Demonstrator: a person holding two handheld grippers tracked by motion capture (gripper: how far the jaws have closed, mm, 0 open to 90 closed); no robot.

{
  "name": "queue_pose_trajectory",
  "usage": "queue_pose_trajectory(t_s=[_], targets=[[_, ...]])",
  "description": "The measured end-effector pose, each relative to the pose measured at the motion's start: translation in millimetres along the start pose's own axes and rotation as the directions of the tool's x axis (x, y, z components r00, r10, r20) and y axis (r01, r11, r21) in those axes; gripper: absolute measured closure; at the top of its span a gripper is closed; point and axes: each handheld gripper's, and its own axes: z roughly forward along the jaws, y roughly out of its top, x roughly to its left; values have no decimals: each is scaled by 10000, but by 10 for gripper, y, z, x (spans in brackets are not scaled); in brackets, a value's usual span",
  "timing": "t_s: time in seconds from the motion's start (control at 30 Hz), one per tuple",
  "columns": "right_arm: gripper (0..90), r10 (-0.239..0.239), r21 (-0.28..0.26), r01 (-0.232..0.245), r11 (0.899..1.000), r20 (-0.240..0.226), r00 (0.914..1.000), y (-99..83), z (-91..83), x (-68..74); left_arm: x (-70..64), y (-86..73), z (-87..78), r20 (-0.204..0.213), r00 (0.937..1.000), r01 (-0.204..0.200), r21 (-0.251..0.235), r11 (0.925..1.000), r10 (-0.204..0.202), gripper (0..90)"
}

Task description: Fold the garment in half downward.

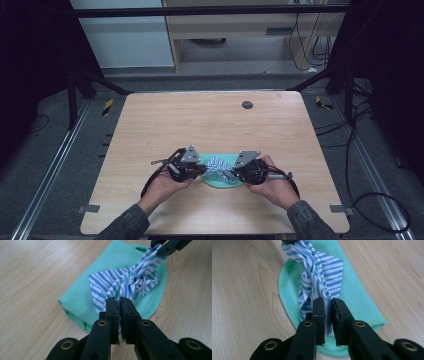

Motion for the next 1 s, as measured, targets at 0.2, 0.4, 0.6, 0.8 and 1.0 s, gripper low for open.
queue_pose_trajectory(t_s=[0.2,0.4,0.6,0.8,1.0], targets=[[789,38,-14,-38,10000,-34,10000,-15,-6,20,-27,-23,4,-13,10000,59,-64,10000,-59,831],[781,93,-32,-93,10000,-44,9999,-17,-12,24,-32,-22,0,-47,10000,36,-55,10000,-36,814],[777,109,-13,-109,9999,-69,9999,-26,-13,29,-55,-38,15,-11,10000,82,-117,9999,-82,815],[780,84,-17,-84,10000,-95,9999,-39,-21,49,-71,-67,23,14,10000,-53,10,10000,53,857],[820,71,-28,-72,10000,-238,9997,-93,-24,98,-119,-109,34,29,10000,-76,24,10000,76,870]])
